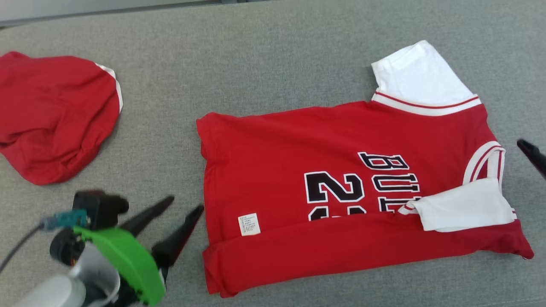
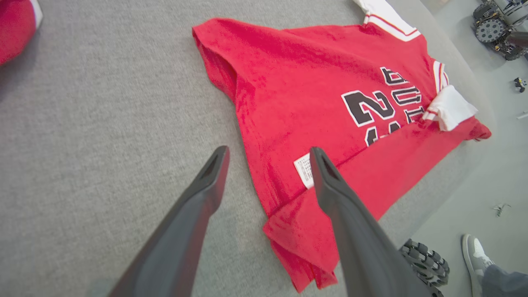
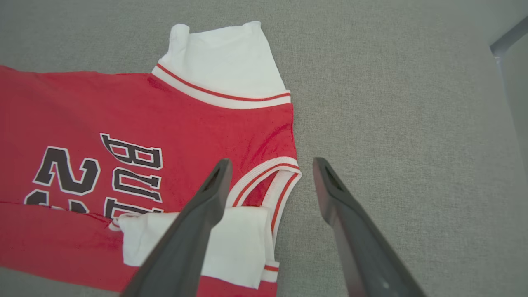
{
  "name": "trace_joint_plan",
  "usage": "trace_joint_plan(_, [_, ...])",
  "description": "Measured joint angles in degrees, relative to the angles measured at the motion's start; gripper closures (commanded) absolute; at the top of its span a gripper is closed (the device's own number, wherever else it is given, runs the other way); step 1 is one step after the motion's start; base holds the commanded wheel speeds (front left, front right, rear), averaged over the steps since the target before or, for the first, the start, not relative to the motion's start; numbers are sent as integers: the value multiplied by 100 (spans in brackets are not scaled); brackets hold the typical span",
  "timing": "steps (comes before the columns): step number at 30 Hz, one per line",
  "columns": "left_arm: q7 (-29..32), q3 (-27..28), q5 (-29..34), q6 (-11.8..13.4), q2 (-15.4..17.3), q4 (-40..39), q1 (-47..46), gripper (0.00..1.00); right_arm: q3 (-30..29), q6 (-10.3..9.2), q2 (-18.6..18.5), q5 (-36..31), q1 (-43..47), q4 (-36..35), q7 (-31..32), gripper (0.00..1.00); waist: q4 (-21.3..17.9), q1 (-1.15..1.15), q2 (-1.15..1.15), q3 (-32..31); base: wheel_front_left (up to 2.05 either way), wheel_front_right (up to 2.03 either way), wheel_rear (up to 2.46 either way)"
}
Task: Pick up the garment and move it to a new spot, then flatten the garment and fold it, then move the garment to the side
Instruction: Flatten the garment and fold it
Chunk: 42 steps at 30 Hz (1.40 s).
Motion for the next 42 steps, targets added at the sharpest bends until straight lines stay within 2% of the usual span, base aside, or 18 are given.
trace_joint_plan(4, [378, 18, 221, -94, -542, 501, -1287, 0, 427, 0, 31, -370, -1327, 417, 175, 0, 46, 0, 0, 371, 0, 0, 0])
trace_joint_plan(8, [643, -93, 448, -303, -1135, 1206, -2409, 0, 873, 1, 260, -724, -2715, 1138, 214, 0, 173, 0, 0, 820, 0, 0, 0])
trace_joint_plan(12, [879, -321, 595, -569, -1475, 1875, -3032, 0, 1412, 0, 370, -961, -3607, 1953, 169, 0, 346, 0, 0, 1232, 0, 0, 0])
trace_joint_plan(15, [944, -375, 467, -717, -1755, 2151, -3184, 0, 1746, 1, 469, -1013, -3965, 2476, 45, 0, 517, 1, 0, 1420, 0, 0, 0])
trace_joint_plan(20, [1040, -478, 415, -962, -2008, 2425, -3465, 0, 1969, 1, 444, -1147, -4464, 3163, -320, 0, 745, 1, 0, 1677, 0, 0, 0])
trace_joint_plan(23, [1072, -522, 416, -1048, -2028, 2497, -3540, 0, 2129, 1, 405, -1169, -4669, 3384, -452, 0, 815, 0, 0, 1762, 0, 0, 0])
trace_joint_plan(33, [1163, -615, 407, -1181, -2080, 2663, -3715, 0, 2624, -2, 332, -735, -5035, 3697, -561, 0, 721, 0, 0, 1829, 0, 0, 0])
trace_joint_plan(34, [1185, -630, 407, -1205, -2079, 2673, -3727, 0, 2664, -5, 326, -656, -5043, 3697, -561, 33, 710, 0, 0, 1823, 0, 0, 0])
trace_joint_plan(35, [1189, -632, 407, -1211, -2079, 2696, -3734, 53, 2719, -12, 322, -550, -5050, 3685, -568, 95, 697, 0, 0, 1814, 0, 0, 0])
trace_joint_plan(36, [1181, -632, 398, -1211, -2086, 2727, -3734, 100, 2753, -12, 332, -433, -5050, 3683, -583, 100, 687, 0, 0, 1803, 0, 0, 0])
trace_joint_plan(42, [1071, -626, 393, -1284, -2038, 2751, -3729, 100, 2977, 2, 287, -252, -5055, 3720, -1317, 100, 645, 1, 0, 1671, 0, 0, 0])
